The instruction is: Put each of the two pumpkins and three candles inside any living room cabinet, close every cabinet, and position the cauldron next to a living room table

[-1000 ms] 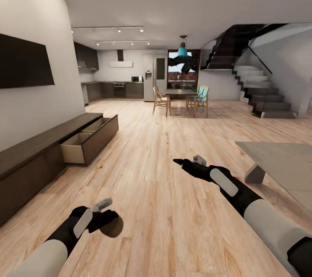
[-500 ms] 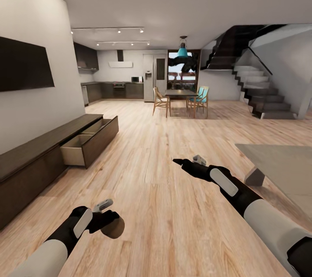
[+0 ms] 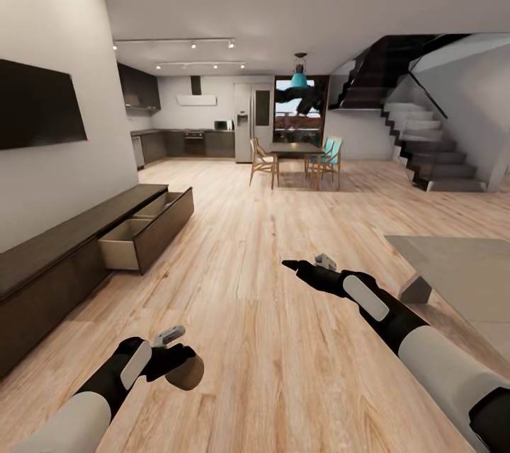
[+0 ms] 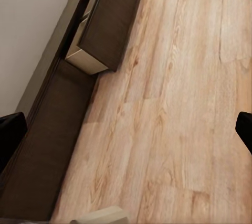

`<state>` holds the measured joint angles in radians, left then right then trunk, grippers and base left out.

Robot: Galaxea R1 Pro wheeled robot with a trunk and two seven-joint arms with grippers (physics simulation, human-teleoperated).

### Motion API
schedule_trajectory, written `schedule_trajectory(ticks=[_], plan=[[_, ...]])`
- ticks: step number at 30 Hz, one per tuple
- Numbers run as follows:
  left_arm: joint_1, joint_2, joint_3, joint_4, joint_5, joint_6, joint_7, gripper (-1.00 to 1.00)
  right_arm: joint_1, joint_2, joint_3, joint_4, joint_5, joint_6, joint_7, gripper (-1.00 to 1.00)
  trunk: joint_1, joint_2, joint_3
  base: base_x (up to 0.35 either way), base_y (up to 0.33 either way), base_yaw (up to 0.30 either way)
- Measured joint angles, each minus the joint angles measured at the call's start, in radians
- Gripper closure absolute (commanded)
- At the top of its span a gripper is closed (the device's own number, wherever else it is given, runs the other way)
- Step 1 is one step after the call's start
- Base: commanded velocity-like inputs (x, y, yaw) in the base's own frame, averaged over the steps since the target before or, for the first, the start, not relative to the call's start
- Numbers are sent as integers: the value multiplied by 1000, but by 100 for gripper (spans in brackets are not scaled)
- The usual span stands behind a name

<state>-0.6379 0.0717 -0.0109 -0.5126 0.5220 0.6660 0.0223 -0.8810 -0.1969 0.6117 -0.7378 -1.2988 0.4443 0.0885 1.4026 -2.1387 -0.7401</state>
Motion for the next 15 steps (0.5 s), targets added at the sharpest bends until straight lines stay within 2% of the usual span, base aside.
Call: schedule_trajectory(ticks=[13, 15], plan=[[0, 1, 0, 0, 0, 0, 0, 100, 0, 3, 0, 0, 0, 2, -3, -100, -50, 91, 19, 0, 0, 0], [0, 1, 0, 0, -1, 0, 0, 100, 0, 4, 0, 0, 0, 2, -3, -100, -50, 91, 16, 0, 0, 0]])
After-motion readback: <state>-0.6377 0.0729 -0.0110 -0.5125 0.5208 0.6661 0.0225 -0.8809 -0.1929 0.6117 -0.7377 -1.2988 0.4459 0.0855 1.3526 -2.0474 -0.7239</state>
